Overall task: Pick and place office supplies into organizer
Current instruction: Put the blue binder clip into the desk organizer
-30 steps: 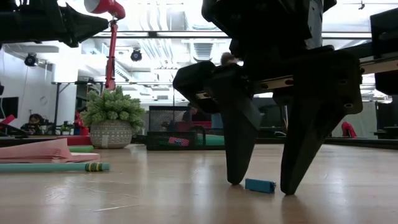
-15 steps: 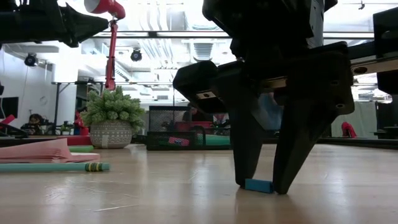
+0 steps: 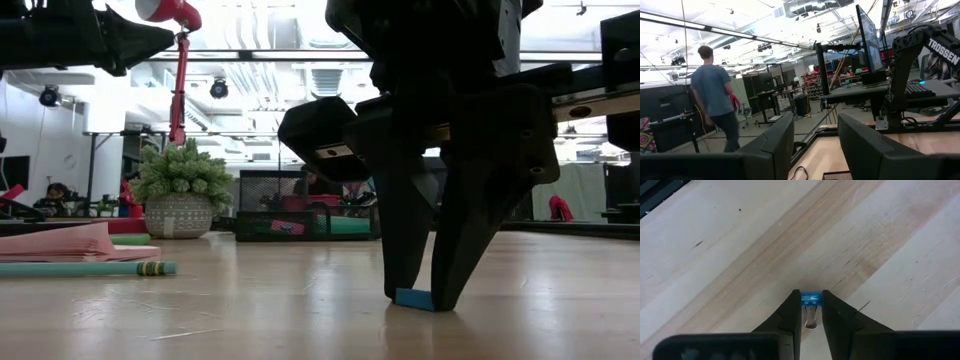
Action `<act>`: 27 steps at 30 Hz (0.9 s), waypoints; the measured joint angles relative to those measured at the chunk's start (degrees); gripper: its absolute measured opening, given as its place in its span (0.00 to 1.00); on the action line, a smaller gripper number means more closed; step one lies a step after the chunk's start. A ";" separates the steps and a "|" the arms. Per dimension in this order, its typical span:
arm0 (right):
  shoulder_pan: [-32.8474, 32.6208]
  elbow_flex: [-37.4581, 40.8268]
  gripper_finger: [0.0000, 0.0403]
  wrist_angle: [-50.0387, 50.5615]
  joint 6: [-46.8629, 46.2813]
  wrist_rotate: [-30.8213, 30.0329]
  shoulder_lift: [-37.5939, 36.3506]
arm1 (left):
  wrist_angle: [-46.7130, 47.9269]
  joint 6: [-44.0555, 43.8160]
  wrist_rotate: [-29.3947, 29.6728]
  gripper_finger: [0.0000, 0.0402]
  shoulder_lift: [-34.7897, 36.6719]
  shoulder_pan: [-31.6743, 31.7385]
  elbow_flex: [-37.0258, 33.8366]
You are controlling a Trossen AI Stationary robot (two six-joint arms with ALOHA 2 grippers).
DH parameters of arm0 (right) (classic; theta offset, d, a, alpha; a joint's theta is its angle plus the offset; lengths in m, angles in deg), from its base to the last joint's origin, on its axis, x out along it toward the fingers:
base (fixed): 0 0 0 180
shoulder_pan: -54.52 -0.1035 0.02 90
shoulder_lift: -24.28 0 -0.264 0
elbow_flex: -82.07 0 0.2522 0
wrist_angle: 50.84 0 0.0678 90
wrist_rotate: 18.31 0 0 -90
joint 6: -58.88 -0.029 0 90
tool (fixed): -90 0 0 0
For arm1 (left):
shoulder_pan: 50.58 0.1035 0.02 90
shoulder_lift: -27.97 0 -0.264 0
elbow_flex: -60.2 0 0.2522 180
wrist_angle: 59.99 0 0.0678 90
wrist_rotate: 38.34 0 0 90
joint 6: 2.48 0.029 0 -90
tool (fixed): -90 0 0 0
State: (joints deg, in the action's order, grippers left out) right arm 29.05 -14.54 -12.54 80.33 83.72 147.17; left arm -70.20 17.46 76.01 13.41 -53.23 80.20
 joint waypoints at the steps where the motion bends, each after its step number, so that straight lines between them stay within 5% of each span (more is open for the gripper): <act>1: 0.00 0.00 0.14 -0.02 0.00 0.00 0.00 | -0.02 0.00 -0.01 0.35 0.00 0.01 0.00; 27: 0.00 0.17 0.13 0.45 -2.40 -0.09 -1.27 | 0.00 0.01 -0.01 0.35 -0.02 0.01 0.00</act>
State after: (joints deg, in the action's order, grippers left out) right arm 29.05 -14.37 -12.09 77.93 83.63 145.89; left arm -70.20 17.47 76.00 13.39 -53.22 80.20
